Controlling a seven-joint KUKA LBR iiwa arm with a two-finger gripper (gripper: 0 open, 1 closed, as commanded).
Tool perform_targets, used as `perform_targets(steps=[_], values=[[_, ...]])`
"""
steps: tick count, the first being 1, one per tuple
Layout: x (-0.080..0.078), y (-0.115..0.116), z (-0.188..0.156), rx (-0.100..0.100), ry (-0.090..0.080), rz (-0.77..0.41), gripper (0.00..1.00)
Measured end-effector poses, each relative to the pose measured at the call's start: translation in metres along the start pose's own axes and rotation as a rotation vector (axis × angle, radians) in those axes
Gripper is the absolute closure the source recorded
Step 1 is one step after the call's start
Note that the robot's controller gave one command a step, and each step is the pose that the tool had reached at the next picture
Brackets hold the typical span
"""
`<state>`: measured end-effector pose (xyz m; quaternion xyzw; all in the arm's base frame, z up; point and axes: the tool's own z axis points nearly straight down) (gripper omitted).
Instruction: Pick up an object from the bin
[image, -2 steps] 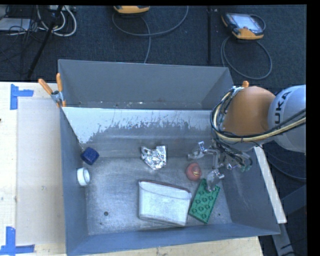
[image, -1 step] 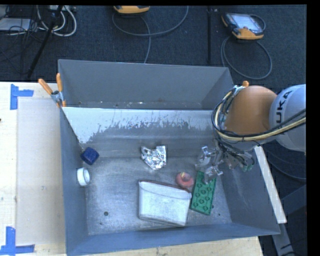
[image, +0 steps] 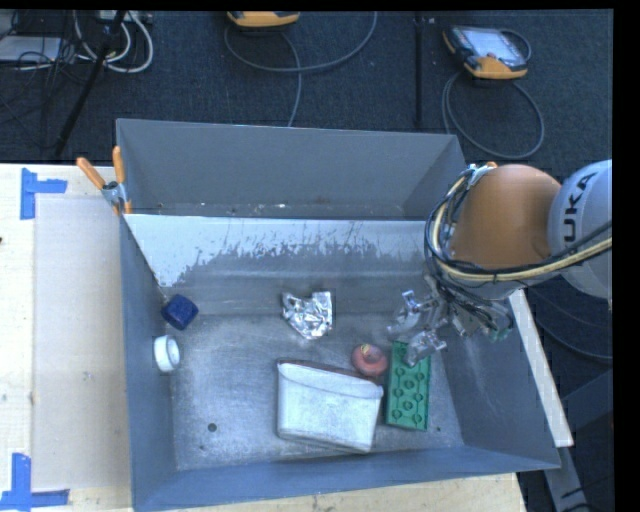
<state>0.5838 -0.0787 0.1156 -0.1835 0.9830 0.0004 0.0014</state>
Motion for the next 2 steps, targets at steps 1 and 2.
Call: perform_targets(steps=[1, 2], values=[[0.008, 0.003, -0.066, 0.003, -0.003, 0.004, 1.00], [0.000, -0.005, -0.128, 0.003, -0.003, -0.384, 1.00]])
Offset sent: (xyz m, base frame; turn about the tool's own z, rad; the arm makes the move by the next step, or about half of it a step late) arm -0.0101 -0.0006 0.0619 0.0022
